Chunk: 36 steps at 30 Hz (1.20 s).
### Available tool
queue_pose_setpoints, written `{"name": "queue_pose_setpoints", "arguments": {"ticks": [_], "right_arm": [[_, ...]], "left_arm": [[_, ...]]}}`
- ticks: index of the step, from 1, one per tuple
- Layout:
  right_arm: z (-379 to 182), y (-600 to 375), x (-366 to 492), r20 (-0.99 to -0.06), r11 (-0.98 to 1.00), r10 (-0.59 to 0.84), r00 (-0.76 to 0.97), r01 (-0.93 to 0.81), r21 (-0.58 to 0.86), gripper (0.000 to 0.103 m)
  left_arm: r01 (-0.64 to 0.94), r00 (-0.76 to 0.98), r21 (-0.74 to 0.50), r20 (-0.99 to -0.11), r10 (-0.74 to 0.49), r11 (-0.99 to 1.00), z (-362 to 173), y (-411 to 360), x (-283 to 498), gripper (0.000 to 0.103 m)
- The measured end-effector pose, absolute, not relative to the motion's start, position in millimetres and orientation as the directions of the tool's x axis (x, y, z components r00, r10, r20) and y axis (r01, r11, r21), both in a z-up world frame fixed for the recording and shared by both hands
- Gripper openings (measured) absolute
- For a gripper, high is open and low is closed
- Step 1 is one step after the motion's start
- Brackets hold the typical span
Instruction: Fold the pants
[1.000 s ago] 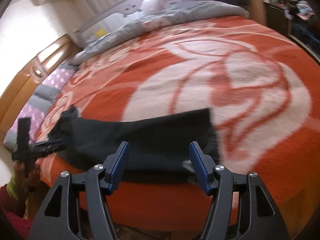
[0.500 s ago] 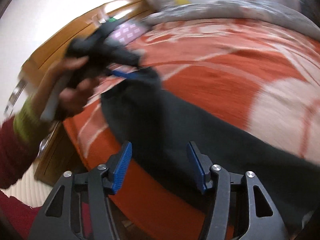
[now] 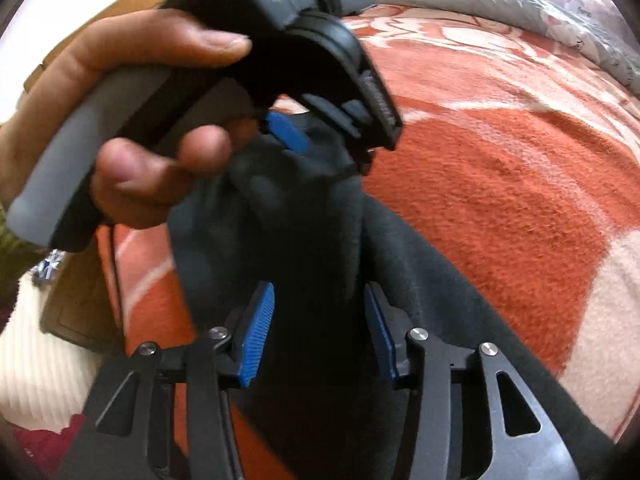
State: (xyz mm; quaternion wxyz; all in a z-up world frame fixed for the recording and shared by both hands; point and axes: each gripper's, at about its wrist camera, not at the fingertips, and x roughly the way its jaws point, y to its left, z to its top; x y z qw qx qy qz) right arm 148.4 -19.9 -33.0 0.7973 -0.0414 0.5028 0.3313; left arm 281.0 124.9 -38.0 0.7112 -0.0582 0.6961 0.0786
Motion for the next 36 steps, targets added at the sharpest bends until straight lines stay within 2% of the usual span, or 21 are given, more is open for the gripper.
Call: {"name": "queue_pose_setpoints", "arguments": {"ticks": [1, 2, 3, 4, 5, 8, 9, 13, 17, 23, 27, 36], "right_arm": [[-37, -21, 152, -0.834, 0.78, 0.482, 0.27, -0.566, 0.267, 0.044], [-38, -24, 152, -0.836, 0.782, 0.479, 0.267, -0.562, 0.269, 0.041], [-41, -25, 154, -0.837, 0.781, 0.483, 0.26, -0.559, 0.277, 0.036], [-42, -22, 158, -0.839, 0.783, 0.481, 0.255, -0.556, 0.279, 0.032], [-45, -24, 159, -0.844, 0.785, 0.475, 0.249, -0.553, 0.279, 0.023], [-46, -23, 159, -0.841, 0.772, 0.484, 0.242, -0.571, 0.28, 0.007], [-44, -22, 157, -0.837, 0.768, 0.49, 0.244, -0.576, 0.281, 0.007], [-24, -18, 142, -0.81, 0.748, 0.523, 0.266, -0.599, 0.286, 0.006], [3, -12, 123, -0.777, 0.712, 0.564, 0.281, -0.642, 0.284, 0.006], [13, 12, 91, -0.79, 0.673, 0.532, 0.305, -0.718, 0.176, 0.006], [1, 25, 82, -0.817, 0.66, 0.483, 0.316, -0.745, 0.101, 0.006], [-11, 36, 77, -0.843, 0.667, 0.437, 0.314, -0.742, 0.07, 0.006]], "left_arm": [[-0.188, 0.018, 0.027, -0.999, 0.031, 0.982, -40, 126, 281, 0.063], [-0.181, 0.023, 0.029, -0.999, 0.034, 0.983, -42, 126, 280, 0.055], [-0.173, 0.035, 0.026, -0.999, 0.032, 0.985, -42, 127, 278, 0.038], [-0.16, 0.048, 0.017, -0.999, 0.025, 0.987, -42, 128, 276, 0.032], [-0.154, 0.056, 0.007, -0.998, 0.016, 0.988, -42, 128, 273, 0.021], [-0.159, 0.107, -0.025, -0.994, -0.008, 0.987, -36, 136, 261, 0.011], [-0.162, 0.13, -0.042, -0.991, -0.02, 0.986, -32, 140, 253, 0.009], [-0.183, 0.29, -0.158, -0.952, -0.101, 0.97, 2, 156, 220, 0.006], [-0.222, 0.469, -0.311, -0.865, -0.178, 0.924, 37, 185, 172, 0.005], [-0.276, 0.615, -0.478, -0.755, -0.229, 0.834, 43, 222, 104, 0.005], [-0.305, 0.645, -0.528, -0.727, -0.236, 0.792, 28, 239, 70, 0.005], [-0.348, 0.653, -0.544, -0.725, -0.219, 0.764, 2, 258, 31, 0.005]]}}
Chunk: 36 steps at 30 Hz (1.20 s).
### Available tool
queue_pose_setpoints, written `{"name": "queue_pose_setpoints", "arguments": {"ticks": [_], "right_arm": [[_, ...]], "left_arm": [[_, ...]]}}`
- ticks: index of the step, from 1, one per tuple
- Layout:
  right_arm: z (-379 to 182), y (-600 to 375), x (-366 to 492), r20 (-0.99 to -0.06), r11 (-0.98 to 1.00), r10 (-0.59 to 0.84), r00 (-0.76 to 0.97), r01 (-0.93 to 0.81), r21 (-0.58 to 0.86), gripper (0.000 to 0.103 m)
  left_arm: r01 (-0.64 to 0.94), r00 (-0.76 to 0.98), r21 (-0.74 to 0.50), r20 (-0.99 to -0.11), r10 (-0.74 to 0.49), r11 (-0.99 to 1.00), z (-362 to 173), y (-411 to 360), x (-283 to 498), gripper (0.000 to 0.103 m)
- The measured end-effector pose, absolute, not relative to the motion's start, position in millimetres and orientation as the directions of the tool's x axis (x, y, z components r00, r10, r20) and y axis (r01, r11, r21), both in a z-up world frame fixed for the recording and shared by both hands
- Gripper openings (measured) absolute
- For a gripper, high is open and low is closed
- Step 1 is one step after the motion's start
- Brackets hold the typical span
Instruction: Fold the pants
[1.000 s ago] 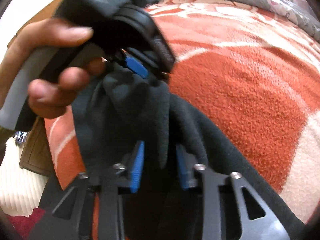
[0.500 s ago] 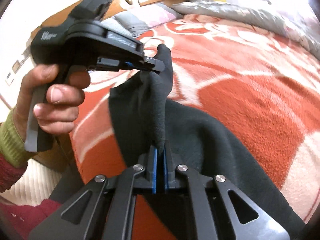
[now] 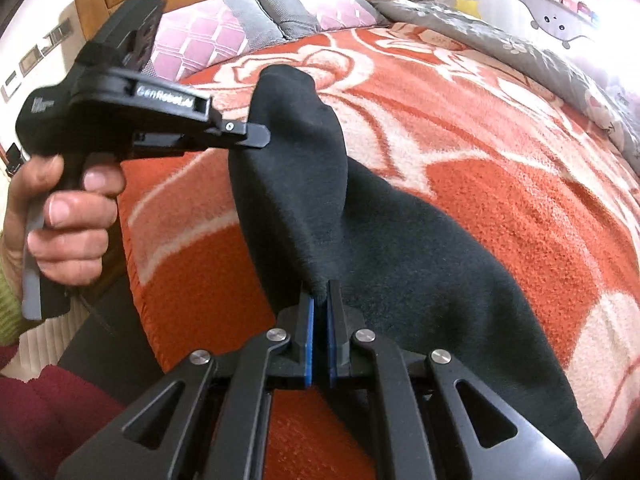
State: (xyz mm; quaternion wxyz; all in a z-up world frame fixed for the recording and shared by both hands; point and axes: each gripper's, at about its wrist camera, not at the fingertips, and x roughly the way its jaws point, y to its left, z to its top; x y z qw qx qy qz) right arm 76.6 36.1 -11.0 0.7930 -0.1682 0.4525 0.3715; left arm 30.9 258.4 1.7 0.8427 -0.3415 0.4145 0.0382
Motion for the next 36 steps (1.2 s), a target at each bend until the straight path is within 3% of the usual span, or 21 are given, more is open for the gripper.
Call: {"name": "queue_pose_setpoints", "arguments": {"ticks": [8, 16, 19, 21, 25, 27, 36], "right_arm": [[-20, 43, 73, -0.865, 0.675, 0.41, 0.289, -0.735, 0.074, 0.011], [-18, 43, 71, -0.86, 0.679, 0.441, 0.257, -0.722, 0.133, 0.028], [-15, 42, 71, -0.855, 0.68, 0.456, 0.245, -0.716, 0.158, 0.035], [-12, 40, 71, -0.849, 0.684, 0.467, 0.247, -0.71, 0.169, 0.036], [-4, 28, 76, -0.833, 0.708, 0.492, 0.254, -0.673, 0.213, 0.036], [-1, 22, 80, -0.826, 0.726, 0.498, 0.265, -0.649, 0.229, 0.036], [11, -19, 120, -0.798, 0.818, 0.482, 0.361, -0.512, 0.263, 0.036]], "left_arm": [[-0.391, 0.626, -0.533, -0.752, -0.208, 0.75, -20, 271, 21, 0.006], [-0.409, 0.601, -0.471, -0.784, -0.157, 0.782, -20, 270, 14, 0.01], [-0.423, 0.582, -0.462, -0.798, -0.158, 0.779, -18, 271, 11, 0.025], [-0.425, 0.587, -0.471, -0.794, -0.161, 0.773, -15, 274, 8, 0.04], [-0.431, 0.59, -0.467, -0.793, -0.15, 0.772, -8, 278, 5, 0.051], [-0.446, 0.577, -0.47, -0.802, -0.156, 0.762, -8, 281, 7, 0.064], [-0.501, 0.538, -0.456, -0.83, -0.148, 0.736, -17, 292, 24, 0.065]]}}
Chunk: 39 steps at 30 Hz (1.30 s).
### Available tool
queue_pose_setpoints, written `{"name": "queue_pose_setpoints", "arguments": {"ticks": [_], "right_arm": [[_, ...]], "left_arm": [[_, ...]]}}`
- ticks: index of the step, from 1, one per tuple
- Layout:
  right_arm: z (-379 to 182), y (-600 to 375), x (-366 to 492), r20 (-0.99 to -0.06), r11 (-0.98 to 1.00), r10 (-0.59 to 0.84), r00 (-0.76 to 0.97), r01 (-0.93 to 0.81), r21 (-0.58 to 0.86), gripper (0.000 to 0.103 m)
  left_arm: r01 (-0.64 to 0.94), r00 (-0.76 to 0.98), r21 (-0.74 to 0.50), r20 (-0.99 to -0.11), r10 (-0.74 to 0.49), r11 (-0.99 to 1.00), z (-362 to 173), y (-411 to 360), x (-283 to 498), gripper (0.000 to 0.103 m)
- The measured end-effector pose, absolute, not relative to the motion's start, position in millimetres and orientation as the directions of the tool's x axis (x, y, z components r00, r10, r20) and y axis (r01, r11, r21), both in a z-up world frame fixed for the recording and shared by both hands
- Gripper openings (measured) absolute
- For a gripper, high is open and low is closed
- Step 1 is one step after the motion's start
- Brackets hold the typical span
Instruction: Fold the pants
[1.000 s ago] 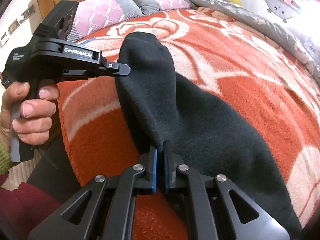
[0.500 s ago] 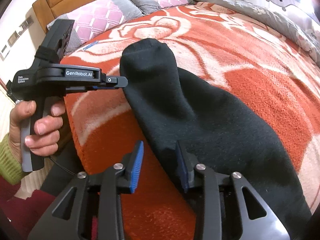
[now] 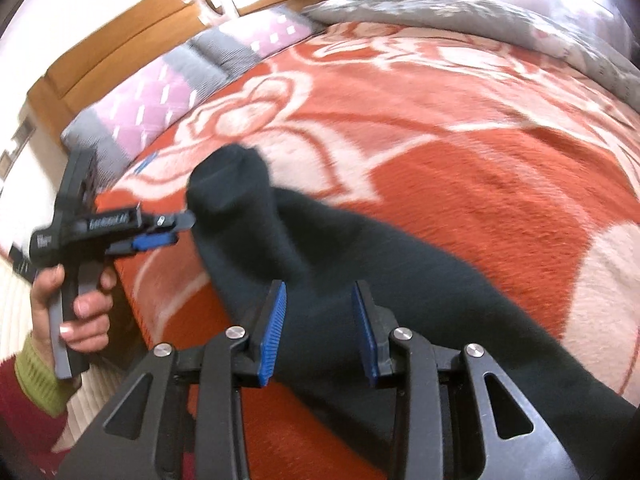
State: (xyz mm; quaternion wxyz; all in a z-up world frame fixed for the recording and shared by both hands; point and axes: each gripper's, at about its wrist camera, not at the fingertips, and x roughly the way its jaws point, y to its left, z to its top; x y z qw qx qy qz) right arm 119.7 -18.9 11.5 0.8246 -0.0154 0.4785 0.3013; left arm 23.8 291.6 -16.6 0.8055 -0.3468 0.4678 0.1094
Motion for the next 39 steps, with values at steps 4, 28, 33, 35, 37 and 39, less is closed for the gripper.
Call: {"name": "queue_pose_setpoints", "arguments": {"ticks": [4, 28, 33, 35, 37, 39], "right_arm": [[10, -36, 140, -0.797, 0.846, 0.468, 0.381, -0.453, 0.281, 0.036], [-70, 30, 224, -0.922, 0.755, 0.376, 0.094, -0.608, 0.246, 0.036], [-72, 41, 223, -0.94, 0.739, 0.33, 0.08, -0.642, 0.205, 0.037], [-70, 42, 221, -0.944, 0.732, 0.322, 0.072, -0.651, 0.2, 0.034], [-65, 40, 216, -0.941, 0.726, 0.329, 0.079, -0.659, 0.198, 0.022], [-57, 38, 204, -0.934, 0.722, 0.335, 0.124, -0.671, 0.169, 0.015]], "left_arm": [[-0.53, 0.51, -0.43, -0.85, -0.13, 0.731, -26, 299, 35, 0.065], [-0.506, 0.526, -0.448, -0.838, -0.147, 0.737, -51, 328, 57, 0.049], [-0.497, 0.525, -0.427, -0.841, -0.13, 0.756, -57, 324, 74, 0.041], [-0.493, 0.529, -0.429, -0.839, -0.131, 0.757, -59, 323, 77, 0.035], [-0.47, 0.55, -0.454, -0.821, -0.151, 0.757, -58, 322, 79, 0.024], [-0.441, 0.587, -0.474, -0.794, -0.155, 0.762, -51, 321, 74, 0.016]]}}
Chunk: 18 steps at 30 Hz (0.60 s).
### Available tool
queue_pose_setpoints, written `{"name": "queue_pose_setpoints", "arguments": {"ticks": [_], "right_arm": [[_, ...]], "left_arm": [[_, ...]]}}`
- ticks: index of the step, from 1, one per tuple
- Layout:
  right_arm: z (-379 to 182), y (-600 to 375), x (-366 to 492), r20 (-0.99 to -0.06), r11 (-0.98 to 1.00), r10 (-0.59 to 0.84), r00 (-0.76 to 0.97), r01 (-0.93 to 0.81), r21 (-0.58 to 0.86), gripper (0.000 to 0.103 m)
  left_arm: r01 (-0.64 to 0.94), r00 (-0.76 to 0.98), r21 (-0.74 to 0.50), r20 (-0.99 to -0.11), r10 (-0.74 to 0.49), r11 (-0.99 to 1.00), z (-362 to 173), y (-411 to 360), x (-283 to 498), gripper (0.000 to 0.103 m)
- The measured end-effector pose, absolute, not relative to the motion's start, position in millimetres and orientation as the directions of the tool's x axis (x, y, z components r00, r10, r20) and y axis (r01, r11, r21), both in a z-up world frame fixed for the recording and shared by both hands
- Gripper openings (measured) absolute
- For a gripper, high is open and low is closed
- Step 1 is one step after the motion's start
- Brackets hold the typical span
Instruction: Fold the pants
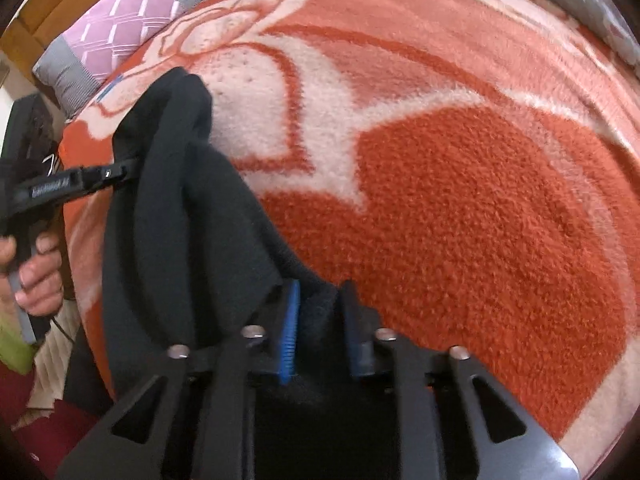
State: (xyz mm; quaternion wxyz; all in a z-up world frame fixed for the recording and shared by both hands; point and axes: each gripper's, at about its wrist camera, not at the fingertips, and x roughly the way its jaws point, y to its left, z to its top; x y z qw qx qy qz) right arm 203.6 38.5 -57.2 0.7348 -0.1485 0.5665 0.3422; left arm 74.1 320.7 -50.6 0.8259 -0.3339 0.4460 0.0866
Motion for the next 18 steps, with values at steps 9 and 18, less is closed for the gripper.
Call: {"name": "queue_pose_setpoints", "arguments": {"ticks": [9, 18], "right_arm": [[-7, -16, 197, -0.769, 0.799, 0.554, 0.318, -0.463, 0.384, 0.01], [-31, 16, 209, -0.801, 0.862, 0.449, 0.396, -0.426, 0.273, 0.006]], "left_arm": [[-0.245, 0.828, -0.693, -0.513, -0.225, 0.678, 14, 325, 3, 0.012], [-0.303, 0.808, -0.692, -0.551, -0.208, 0.656, -6, 344, -2, 0.012]]}}
